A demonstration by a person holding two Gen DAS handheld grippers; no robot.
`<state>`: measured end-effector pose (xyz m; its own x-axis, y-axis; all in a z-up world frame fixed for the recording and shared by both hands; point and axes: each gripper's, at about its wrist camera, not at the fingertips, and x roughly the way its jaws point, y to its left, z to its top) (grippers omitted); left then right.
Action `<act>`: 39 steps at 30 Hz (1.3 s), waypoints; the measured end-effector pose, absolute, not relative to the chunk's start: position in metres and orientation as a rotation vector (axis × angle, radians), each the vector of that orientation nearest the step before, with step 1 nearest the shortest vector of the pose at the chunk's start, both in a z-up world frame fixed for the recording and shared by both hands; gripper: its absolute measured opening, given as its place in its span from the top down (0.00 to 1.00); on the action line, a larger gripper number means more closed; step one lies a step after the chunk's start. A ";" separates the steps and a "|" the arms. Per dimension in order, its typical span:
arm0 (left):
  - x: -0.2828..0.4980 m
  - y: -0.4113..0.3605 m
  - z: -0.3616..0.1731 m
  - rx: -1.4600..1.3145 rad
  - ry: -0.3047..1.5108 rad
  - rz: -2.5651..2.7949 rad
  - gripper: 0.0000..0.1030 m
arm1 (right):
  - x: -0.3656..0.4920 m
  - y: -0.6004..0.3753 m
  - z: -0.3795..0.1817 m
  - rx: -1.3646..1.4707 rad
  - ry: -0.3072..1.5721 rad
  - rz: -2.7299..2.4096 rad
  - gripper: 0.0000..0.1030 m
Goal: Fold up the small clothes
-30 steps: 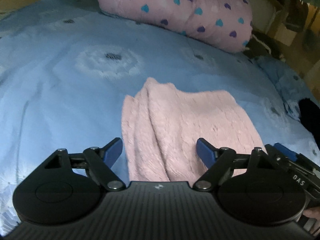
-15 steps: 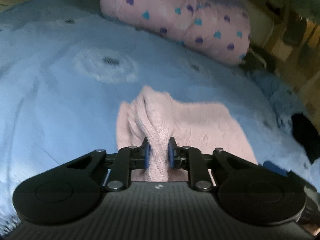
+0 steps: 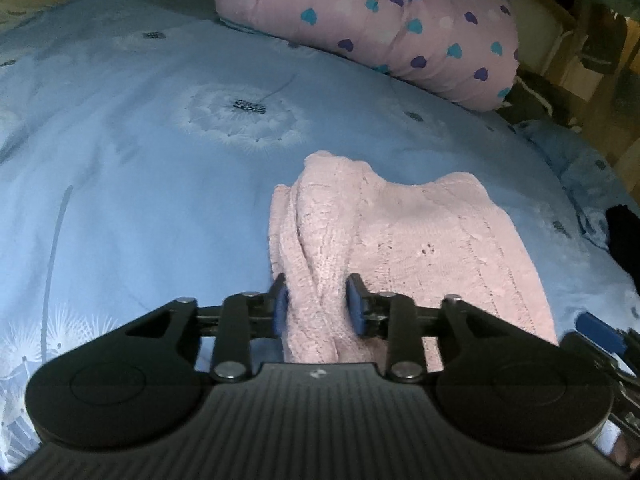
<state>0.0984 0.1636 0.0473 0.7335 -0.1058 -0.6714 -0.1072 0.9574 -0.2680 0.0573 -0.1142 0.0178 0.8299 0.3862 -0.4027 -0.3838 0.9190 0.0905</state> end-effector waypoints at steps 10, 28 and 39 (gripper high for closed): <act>0.081 0.169 0.054 -0.299 0.750 -0.008 0.37 | 0.023 -0.089 0.001 0.068 0.525 0.382 0.49; 0.081 0.160 0.042 -0.075 0.801 0.050 0.23 | 0.030 -0.058 -0.017 -0.260 0.455 0.245 0.78; 0.081 0.158 0.062 -0.159 0.702 0.030 0.23 | 0.033 -0.091 0.029 -0.019 0.581 0.416 0.73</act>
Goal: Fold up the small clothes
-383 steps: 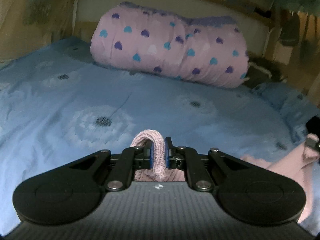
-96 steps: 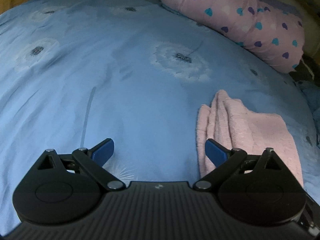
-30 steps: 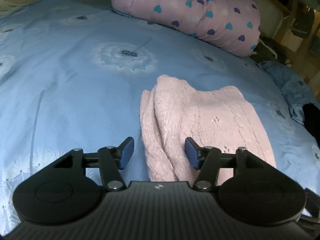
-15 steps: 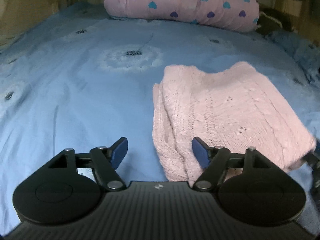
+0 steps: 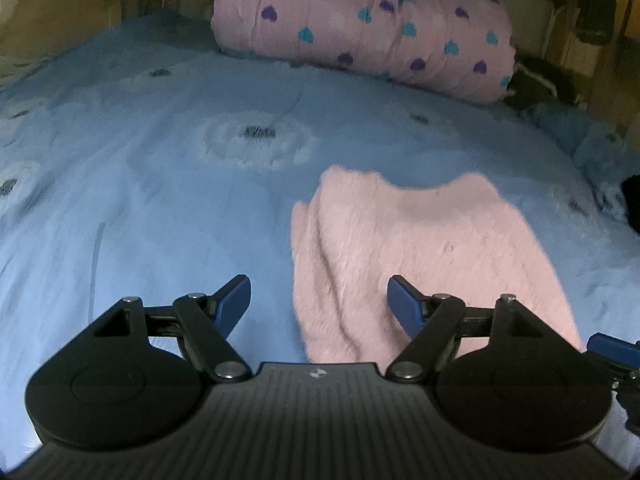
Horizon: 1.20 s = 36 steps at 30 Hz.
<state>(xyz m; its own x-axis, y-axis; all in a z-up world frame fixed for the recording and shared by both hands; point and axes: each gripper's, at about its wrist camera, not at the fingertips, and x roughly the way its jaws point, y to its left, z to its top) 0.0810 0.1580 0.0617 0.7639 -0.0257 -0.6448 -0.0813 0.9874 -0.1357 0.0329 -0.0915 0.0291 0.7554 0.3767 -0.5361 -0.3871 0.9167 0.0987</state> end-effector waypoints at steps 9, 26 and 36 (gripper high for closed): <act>0.098 0.159 0.053 -0.249 0.756 0.011 0.10 | 0.070 -0.114 0.033 0.208 0.550 0.427 0.32; 0.115 0.173 0.034 -0.367 0.844 0.004 0.05 | 0.143 -0.118 -0.017 0.456 0.760 0.543 0.22; 0.114 0.170 0.030 -0.352 0.837 0.008 0.04 | 0.149 -0.127 -0.033 0.537 0.760 0.593 0.17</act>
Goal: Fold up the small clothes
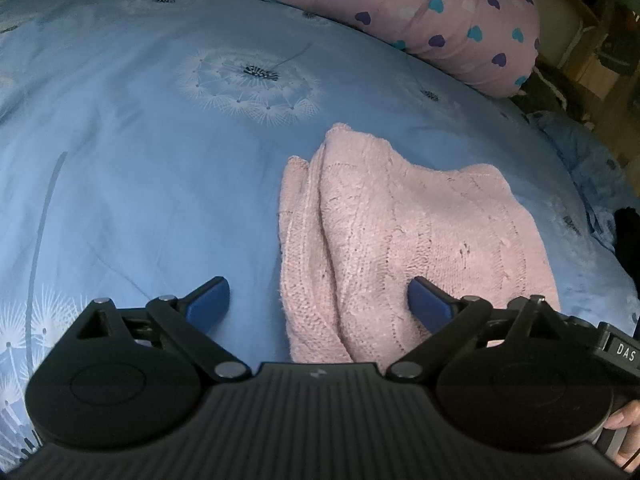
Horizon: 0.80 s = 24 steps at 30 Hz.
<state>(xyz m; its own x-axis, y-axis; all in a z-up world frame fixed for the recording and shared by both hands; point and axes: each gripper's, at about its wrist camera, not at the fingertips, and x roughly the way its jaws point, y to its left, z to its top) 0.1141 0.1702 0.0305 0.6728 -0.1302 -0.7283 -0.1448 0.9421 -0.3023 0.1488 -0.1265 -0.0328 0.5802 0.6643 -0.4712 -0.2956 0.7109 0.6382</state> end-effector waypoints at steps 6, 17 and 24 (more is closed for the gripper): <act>0.116 0.172 0.029 -0.371 0.848 0.010 0.04 | 0.152 -0.125 -0.034 0.540 0.763 0.616 0.15; 0.122 0.184 0.019 -0.523 0.846 -0.106 0.31 | 0.162 -0.108 -0.033 0.605 0.818 0.669 0.39; 0.119 0.191 0.019 -0.617 0.829 -0.193 0.51 | 0.156 -0.111 -0.015 0.670 0.816 0.664 0.52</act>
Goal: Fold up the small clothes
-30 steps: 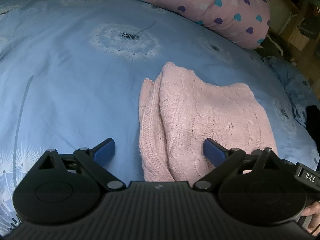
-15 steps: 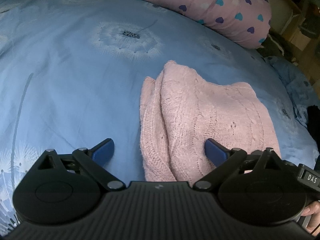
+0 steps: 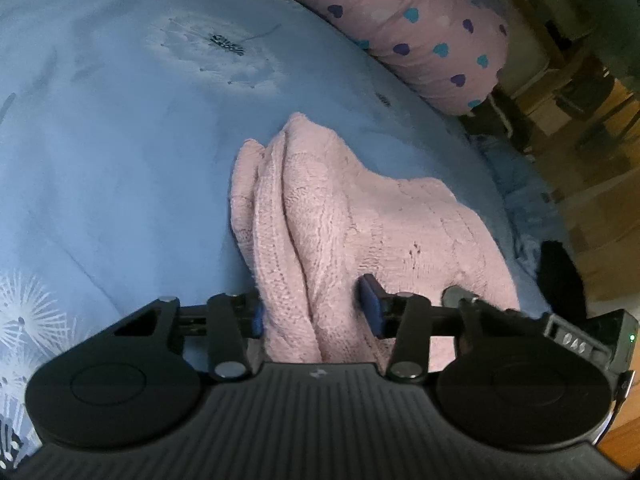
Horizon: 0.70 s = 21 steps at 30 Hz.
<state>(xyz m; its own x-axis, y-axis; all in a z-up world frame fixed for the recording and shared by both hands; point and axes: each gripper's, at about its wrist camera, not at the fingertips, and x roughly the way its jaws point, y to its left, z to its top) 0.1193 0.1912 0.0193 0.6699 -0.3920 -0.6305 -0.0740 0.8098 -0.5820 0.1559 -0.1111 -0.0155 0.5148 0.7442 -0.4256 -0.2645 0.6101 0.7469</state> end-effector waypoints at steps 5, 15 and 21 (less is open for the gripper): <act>0.113 0.190 0.027 -0.660 0.821 -0.249 0.52 | 0.147 -0.117 0.003 0.720 0.822 0.667 0.53; 0.069 0.136 0.045 -0.662 0.856 -0.405 0.52 | 0.101 -0.165 0.039 0.766 0.822 0.644 0.53; 0.038 0.085 0.042 -0.638 0.890 -0.450 0.52 | 0.066 -0.215 0.043 0.779 0.820 0.602 0.53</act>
<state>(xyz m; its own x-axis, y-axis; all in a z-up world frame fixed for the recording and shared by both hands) 0.0376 0.0845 0.0421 0.5583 -0.6046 -0.5681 0.1000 0.7288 -0.6774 0.0663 -0.2145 0.0432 0.5495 0.7281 -0.4098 -0.1720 0.5786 0.7973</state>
